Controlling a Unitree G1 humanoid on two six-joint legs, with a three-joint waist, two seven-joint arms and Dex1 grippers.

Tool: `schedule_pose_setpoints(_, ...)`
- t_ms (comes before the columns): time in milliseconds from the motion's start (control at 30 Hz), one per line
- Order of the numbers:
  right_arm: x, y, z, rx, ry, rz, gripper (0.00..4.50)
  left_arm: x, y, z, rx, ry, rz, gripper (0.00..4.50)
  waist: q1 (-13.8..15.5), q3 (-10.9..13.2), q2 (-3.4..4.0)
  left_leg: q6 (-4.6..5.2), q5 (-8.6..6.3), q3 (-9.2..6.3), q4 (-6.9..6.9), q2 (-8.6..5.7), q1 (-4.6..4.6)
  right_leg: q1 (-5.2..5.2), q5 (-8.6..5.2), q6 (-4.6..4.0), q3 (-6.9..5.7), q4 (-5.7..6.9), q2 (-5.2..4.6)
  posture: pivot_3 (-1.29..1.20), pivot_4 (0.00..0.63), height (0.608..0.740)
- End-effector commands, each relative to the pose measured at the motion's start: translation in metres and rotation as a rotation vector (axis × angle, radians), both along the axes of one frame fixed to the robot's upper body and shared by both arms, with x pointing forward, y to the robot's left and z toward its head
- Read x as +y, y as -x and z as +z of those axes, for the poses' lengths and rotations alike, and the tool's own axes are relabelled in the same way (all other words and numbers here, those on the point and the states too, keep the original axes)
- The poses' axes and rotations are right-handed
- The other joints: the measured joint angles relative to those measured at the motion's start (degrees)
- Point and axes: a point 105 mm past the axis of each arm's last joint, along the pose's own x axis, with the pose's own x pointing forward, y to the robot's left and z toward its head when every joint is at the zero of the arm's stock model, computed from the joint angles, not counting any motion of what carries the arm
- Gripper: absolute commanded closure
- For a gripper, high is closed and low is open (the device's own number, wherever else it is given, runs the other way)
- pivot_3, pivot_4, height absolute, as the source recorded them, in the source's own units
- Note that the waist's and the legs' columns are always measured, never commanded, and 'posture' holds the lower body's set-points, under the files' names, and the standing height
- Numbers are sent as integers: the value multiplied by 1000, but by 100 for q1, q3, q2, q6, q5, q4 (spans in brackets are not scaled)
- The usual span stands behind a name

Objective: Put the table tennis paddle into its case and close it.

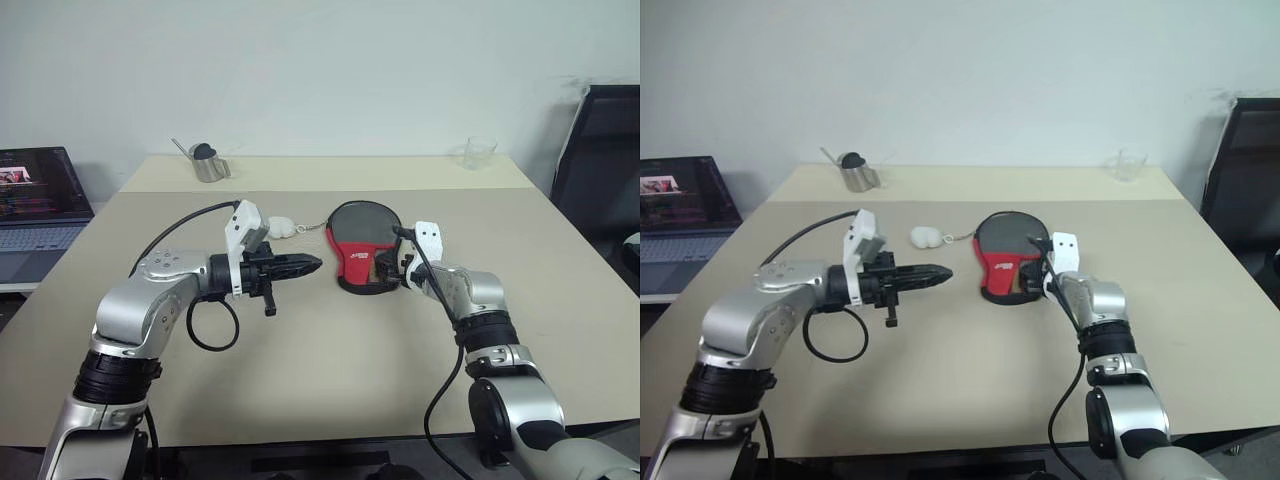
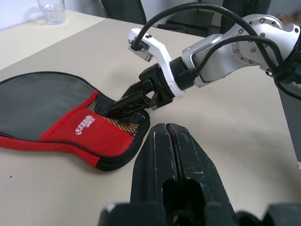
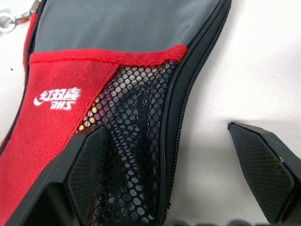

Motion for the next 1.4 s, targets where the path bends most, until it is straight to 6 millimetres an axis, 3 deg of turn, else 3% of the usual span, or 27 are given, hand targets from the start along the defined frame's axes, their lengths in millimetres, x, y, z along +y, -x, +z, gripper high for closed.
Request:
schedule_pose_setpoints(33,7,6,-12,40,1,27,880,1,3,14,-52,14,-5,4500,-2,0,0,0,0,0,0,0,0,0,0,0,0,-1,0,0,150,740)
schedule_pose_setpoints(400,11,5,-1,-9,22,48,4474,1,2,13,-56,14,-4,4500,6,0,0,0,0,0,-1,-1,-2,0,0,0,-1,-4,0,0,150,740)
schedule_pose_setpoints(600,21,10,27,-85,9,149,4494,3,1,14,-55,7,-2,4500,2,1,1,0,0,-1,-3,1,-4,-2,-1,0,-2,-4,0,0,150,740)
schedule_pose_setpoints(867,12,50,26,-57,96,344,4494,3,0,13,-49,0,-6,4500,45,1,1,0,-1,-2,-5,-2,-15,-7,-2,1,-4,-12,0,0,150,740)
schedule_pose_setpoints(1067,5,99,8,16,183,538,4494,0,-1,11,-35,-10,-32,4500,64,1,1,0,-1,-4,-5,-1,-15,-10,-3,-1,-9,-12,1,0,150,740)
schedule_pose_setpoints(1400,-5,158,-11,104,213,694,4494,-4,-6,12,-25,-23,-75,4500,71,1,-1,0,-2,-5,-3,-5,-14,-7,-5,1,-11,-15,7,0,150,740)
